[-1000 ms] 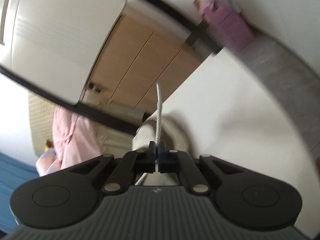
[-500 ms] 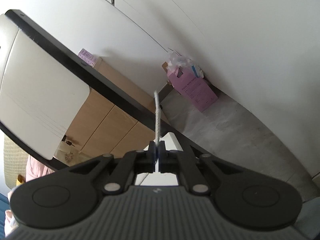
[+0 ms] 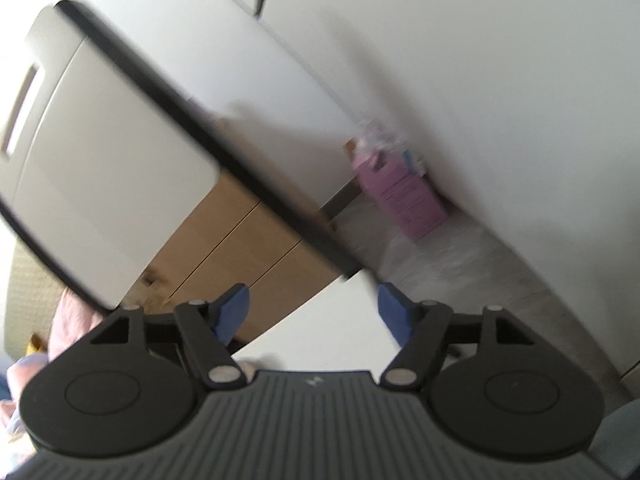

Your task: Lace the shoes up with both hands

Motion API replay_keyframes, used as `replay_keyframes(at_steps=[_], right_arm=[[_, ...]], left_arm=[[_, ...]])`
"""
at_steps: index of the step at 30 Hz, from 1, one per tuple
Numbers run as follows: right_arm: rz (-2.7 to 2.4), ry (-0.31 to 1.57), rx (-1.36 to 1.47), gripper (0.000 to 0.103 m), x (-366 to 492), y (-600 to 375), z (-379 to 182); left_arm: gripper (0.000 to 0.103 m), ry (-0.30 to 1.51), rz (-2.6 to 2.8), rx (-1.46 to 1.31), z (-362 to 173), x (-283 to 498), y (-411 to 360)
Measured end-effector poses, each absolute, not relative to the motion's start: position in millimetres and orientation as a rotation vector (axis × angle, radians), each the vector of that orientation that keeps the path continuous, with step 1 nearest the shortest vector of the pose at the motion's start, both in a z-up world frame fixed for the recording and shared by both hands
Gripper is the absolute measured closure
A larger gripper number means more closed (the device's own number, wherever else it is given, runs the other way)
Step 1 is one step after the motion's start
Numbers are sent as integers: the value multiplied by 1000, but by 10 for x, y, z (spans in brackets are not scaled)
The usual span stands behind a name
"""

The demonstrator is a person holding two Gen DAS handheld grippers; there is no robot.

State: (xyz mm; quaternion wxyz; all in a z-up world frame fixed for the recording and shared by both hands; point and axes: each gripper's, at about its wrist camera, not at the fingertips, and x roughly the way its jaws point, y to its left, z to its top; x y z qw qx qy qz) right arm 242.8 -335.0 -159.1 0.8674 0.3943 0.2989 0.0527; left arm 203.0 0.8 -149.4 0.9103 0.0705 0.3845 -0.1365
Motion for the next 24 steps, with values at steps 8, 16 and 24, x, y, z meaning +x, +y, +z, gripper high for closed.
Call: replay_keyframes(at_steps=[8, 16, 24], right_arm=[[401, 832, 1032, 26, 2363, -2739, -1824], [436, 950, 1133, 26, 2373, -2411, -2047], [365, 925, 1171, 29, 2482, -2370, -2113]], left_arm=[[79, 787, -297, 143, -1478, 1998, 63], [79, 782, -320, 133, -1471, 1970, 110], [79, 758, -336, 121, -1431, 1923, 139]])
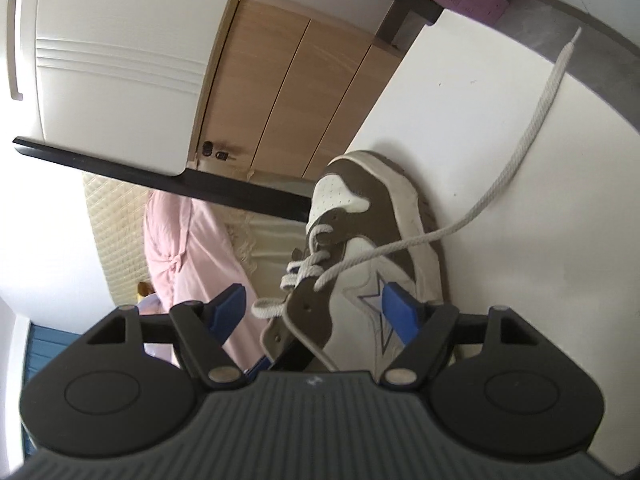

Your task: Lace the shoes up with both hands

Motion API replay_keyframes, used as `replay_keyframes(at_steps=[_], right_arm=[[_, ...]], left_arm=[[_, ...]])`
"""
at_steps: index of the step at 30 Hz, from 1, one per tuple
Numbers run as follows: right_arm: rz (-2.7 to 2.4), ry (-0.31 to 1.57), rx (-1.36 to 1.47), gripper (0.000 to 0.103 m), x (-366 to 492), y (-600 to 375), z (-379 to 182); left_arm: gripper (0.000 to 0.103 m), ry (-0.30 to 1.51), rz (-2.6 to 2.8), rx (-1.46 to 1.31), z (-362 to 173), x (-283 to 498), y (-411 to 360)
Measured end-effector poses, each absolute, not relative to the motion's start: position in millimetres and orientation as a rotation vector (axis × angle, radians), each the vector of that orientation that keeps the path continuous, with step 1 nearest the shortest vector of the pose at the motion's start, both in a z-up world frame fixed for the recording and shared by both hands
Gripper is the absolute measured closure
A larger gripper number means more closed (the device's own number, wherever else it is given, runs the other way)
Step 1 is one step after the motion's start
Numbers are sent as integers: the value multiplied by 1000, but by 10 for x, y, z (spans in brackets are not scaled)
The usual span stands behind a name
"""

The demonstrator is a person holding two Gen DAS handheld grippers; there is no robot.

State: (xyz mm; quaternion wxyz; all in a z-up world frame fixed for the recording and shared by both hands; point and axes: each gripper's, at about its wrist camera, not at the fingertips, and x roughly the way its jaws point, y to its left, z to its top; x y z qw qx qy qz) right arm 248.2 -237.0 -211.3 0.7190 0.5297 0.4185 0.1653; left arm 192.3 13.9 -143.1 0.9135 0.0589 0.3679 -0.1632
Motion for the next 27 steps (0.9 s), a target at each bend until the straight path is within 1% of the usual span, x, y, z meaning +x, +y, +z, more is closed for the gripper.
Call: replay_keyframes(at_steps=[2, 4, 5, 6, 8, 11, 12, 13, 14, 15, 23, 27], right_arm=[[344, 919, 1173, 33, 2513, -2360, -2144], [323, 910, 1159, 43, 2543, -2364, -2162], [316, 905, 1149, 57, 2564, -2364, -2166], [310, 899, 1140, 77, 2585, -2365, -2169], [317, 896, 1139, 100, 2626, -2363, -2190], [318, 877, 1118, 100, 2632, -2388, -2162], [320, 873, 1104, 100, 2644, -2388, -2150], [317, 866, 1088, 100, 2651, -2397, -2136], [311, 860, 1072, 100, 2655, -2411, -2124], [304, 854, 1066, 100, 2656, -2431, -2122], [182, 776, 1031, 101, 2594, -2772, -2061], [156, 796, 1010, 101, 2541, -2861, -2091]], left_arm=[[79, 755, -341, 131, -1433, 1934, 129], [79, 740, -342, 141, -1423, 1932, 113], [79, 729, -341, 150, -1417, 1929, 96], [79, 719, -338, 160, -1412, 1930, 79], [79, 712, -336, 162, -1414, 1943, 55], [79, 711, -318, 150, -1430, 1958, 40], [81, 712, -310, 144, -1435, 1960, 37], [83, 713, -302, 135, -1439, 1963, 35], [90, 719, -301, 119, -1440, 1968, 38], [93, 724, -301, 107, -1435, 1969, 38], [94, 741, -247, 46, -1417, 1967, 54], [93, 746, -253, 43, -1414, 1985, 61]])
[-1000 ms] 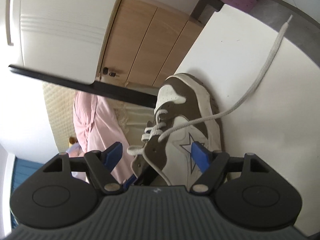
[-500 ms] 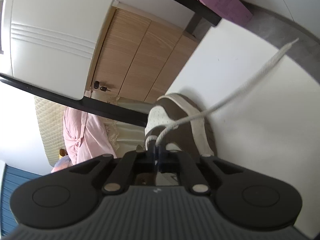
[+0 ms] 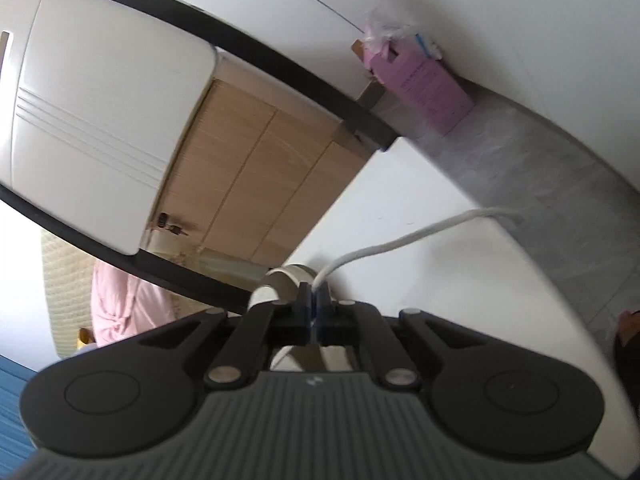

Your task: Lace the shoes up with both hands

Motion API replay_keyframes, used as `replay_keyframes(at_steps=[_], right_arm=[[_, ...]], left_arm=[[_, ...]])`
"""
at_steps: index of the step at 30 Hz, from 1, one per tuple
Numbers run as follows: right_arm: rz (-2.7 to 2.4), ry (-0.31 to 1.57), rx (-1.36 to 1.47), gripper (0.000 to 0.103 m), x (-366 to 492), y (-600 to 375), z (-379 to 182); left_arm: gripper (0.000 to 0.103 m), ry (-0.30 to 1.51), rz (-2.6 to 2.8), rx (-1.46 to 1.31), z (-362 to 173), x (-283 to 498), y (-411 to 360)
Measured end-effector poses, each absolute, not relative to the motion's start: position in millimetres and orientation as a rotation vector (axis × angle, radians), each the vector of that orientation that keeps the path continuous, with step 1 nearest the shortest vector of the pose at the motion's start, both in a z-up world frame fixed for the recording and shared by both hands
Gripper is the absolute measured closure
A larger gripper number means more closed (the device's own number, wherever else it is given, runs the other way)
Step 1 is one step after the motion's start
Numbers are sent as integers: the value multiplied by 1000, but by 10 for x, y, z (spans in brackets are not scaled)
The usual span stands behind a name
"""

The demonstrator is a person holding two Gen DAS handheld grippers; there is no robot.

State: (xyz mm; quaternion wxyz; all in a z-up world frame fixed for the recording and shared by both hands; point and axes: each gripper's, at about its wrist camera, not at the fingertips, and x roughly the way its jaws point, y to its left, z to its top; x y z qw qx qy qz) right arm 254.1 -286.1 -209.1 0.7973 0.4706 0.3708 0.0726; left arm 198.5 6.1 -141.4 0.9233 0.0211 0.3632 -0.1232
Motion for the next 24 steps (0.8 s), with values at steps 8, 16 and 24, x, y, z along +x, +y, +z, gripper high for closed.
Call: replay_keyframes(at_steps=[8, 16, 24], right_arm=[[187, 850, 858, 89, 2496, -2783, -1995], [215, 792, 647, 39, 2302, -2576, -1693], [227, 730, 505, 14, 2234, -2354, -1533]], left_arm=[[82, 763, -270, 10, -1404, 1994, 116], [51, 723, -306, -41, -1273, 1857, 254], [30, 663, -356, -167, -1115, 1760, 490]])
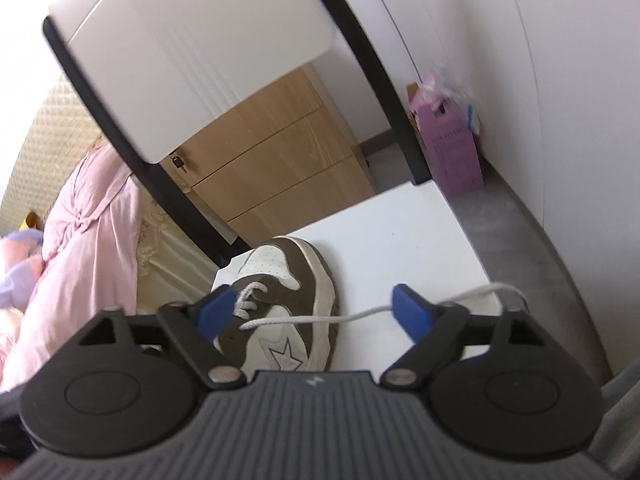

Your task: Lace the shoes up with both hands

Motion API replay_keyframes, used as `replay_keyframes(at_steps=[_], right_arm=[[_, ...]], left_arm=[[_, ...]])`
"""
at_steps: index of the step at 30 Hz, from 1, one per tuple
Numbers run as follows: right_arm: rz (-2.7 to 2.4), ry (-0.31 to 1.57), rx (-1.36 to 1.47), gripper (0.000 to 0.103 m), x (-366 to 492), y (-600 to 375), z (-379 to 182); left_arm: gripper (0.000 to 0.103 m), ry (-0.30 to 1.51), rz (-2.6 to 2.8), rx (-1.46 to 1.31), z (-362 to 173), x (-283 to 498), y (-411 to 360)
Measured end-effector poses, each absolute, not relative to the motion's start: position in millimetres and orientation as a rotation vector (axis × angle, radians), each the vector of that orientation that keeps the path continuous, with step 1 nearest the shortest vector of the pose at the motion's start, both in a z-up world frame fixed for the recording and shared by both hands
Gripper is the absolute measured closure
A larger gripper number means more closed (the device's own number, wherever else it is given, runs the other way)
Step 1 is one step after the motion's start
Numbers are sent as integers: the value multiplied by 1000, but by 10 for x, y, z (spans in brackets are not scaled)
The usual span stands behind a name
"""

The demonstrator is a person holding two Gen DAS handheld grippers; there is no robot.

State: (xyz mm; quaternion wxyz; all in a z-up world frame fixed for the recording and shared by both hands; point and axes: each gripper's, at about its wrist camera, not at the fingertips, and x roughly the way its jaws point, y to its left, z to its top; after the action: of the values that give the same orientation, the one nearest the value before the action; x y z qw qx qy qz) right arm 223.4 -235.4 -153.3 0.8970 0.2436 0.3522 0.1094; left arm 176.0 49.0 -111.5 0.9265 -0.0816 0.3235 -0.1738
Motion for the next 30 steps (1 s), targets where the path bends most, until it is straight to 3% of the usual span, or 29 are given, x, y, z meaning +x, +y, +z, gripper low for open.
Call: replay_keyframes(at_steps=[11, 19, 25, 28, 29, 30], right_arm=[[274, 703, 365, 0, 2239, -2104, -1495], [373, 686, 228, 0, 2244, -1833, -1496], [422, 684, 157, 0, 2296, -1711, -1537], [426, 674, 155, 0, 2316, -1709, -1526], [428, 669, 155, 0, 2318, -1706, -1524], [430, 665, 155, 0, 2322, -1706, -1523]], left_arm=[[24, 803, -317, -694, -1358, 2072, 1062], [24, 919, -227, -968, -1718, 2310, 1218], [25, 958, -201, -999, -1869, 2507, 1173], [33, 958, -190, -953, -1898, 2599, 1147], [43, 960, -181, -946, -1905, 2616, 1162], [59, 961, -177, -942, -1916, 2637, 1175]])
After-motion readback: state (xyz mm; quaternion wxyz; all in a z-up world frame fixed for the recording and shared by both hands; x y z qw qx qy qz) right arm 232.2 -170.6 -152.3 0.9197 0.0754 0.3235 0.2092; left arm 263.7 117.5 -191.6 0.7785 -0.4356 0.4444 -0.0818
